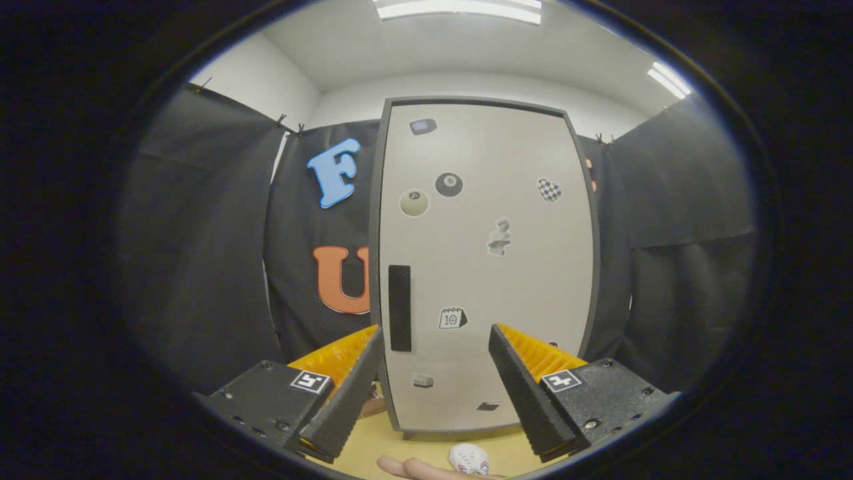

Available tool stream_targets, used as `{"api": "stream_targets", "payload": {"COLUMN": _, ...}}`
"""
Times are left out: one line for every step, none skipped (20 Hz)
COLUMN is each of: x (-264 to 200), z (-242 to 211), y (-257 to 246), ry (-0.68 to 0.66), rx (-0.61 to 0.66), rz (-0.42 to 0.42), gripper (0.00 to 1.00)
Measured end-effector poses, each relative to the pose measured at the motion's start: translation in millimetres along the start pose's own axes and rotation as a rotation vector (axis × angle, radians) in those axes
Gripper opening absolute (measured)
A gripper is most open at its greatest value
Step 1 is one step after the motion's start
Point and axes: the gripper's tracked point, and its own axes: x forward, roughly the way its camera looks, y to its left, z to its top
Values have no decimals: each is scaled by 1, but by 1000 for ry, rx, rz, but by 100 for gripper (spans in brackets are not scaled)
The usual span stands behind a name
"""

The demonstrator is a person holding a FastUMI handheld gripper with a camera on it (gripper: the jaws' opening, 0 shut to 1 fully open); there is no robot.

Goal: Open the shoe cabinet door, grab the shoes and put them into the shoe cabinet, then close the shoe cabinet door.

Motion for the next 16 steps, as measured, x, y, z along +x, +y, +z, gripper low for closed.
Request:
{"api": "stream_targets", "payload": {"x": 15, "z": -1, "y": 0, "ry": 2, "rx": 1, "rz": -5, "gripper": 100}}
{"api": "stream_targets", "payload": {"x": 29, "z": -4, "y": 0, "ry": 3, "rx": 0, "rz": -12, "gripper": 100}}
{"api": "stream_targets", "payload": {"x": 42, "z": -5, "y": 1, "ry": 4, "rx": -2, "rz": -18, "gripper": 100}}
{"api": "stream_targets", "payload": {"x": 55, "z": -8, "y": 3, "ry": 11, "rx": -5, "rz": -17, "gripper": 100}}
{"api": "stream_targets", "payload": {"x": 67, "z": -10, "y": 5, "ry": 16, "rx": -11, "rz": -17, "gripper": 100}}
{"api": "stream_targets", "payload": {"x": 78, "z": -12, "y": 8, "ry": 19, "rx": -15, "rz": -12, "gripper": 100}}
{"api": "stream_targets", "payload": {"x": 88, "z": -13, "y": 12, "ry": 20, "rx": -16, "rz": -6, "gripper": 100}}
{"api": "stream_targets", "payload": {"x": 97, "z": -14, "y": 16, "ry": 20, "rx": -23, "rz": -5, "gripper": 100}}
{"api": "stream_targets", "payload": {"x": 104, "z": -15, "y": 19, "ry": 17, "rx": -25, "rz": 3, "gripper": 100}}
{"api": "stream_targets", "payload": {"x": 108, "z": -12, "y": 21, "ry": 0, "rx": -15, "rz": 4, "gripper": 100}}
{"api": "stream_targets", "payload": {"x": 114, "z": -14, "y": 23, "ry": 1, "rx": -13, "rz": 4, "gripper": 100}}
{"api": "stream_targets", "payload": {"x": 119, "z": -16, "y": 24, "ry": 5, "rx": -3, "rz": -5, "gripper": 100}}
{"api": "stream_targets", "payload": {"x": 122, "z": -20, "y": 26, "ry": 16, "rx": 7, "rz": 0, "gripper": 100}}
{"api": "stream_targets", "payload": {"x": 126, "z": -23, "y": 28, "ry": 23, "rx": 15, "rz": 7, "gripper": 96}}
{"api": "stream_targets", "payload": {"x": 130, "z": -26, "y": 31, "ry": 32, "rx": 19, "rz": 15, "gripper": 88}}
{"api": "stream_targets", "payload": {"x": 133, "z": -27, "y": 32, "ry": 34, "rx": 19, "rz": 15, "gripper": 87}}
